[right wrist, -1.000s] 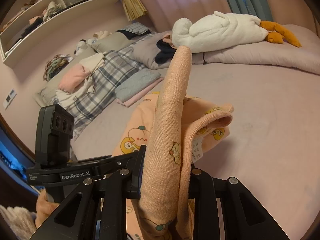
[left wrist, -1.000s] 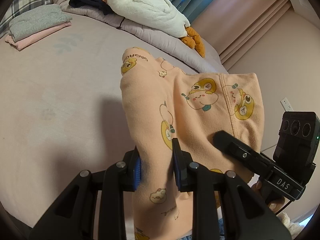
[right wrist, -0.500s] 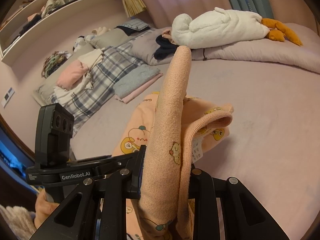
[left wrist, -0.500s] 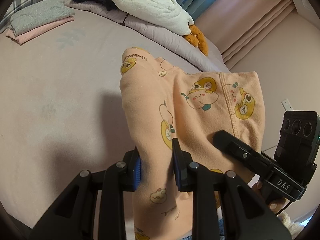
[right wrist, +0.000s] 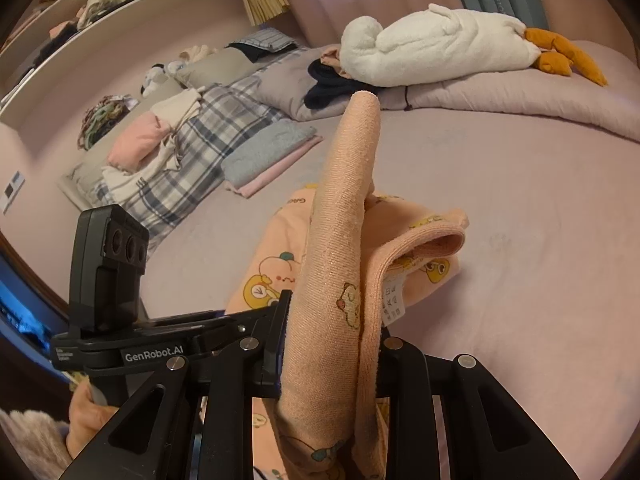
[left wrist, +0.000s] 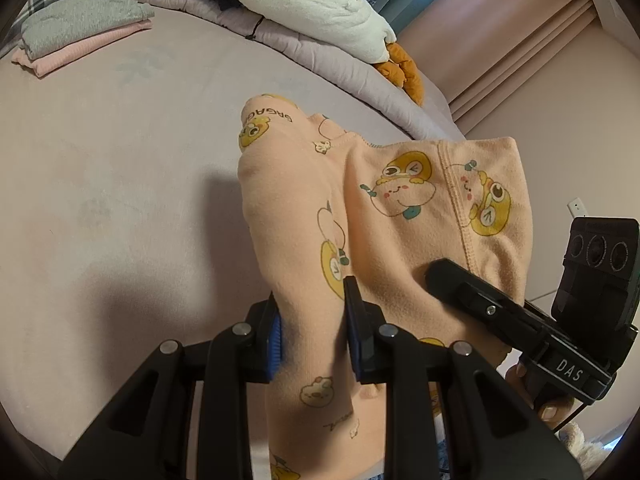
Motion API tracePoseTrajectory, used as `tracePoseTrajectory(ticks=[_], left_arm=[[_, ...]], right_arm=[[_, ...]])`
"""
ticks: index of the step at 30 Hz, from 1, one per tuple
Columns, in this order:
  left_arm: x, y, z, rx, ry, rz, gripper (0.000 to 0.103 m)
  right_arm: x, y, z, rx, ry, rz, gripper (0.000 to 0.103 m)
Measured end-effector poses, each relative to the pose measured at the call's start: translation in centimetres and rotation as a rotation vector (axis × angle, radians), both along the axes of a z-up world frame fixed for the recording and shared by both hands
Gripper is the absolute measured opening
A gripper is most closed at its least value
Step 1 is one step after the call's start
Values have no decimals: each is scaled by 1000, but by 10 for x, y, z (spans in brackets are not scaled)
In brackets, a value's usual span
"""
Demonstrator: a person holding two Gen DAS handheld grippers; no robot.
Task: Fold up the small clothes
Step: 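Hold the folded shirt raised with both grippers, then hold the folded peach shirt raised with both grippers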
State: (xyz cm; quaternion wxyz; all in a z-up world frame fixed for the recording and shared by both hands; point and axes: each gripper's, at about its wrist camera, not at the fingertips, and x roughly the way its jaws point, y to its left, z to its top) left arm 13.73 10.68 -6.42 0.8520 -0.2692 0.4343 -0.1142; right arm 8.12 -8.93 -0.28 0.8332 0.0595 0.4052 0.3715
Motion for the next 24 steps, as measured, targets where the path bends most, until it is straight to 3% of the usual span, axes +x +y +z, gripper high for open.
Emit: tracePoseTrajectory(ticks=[24], left_arm=[[9,0,-11,-4,52,10,24]], right_arm=[[9,9,-16,-15,47,-6,28]])
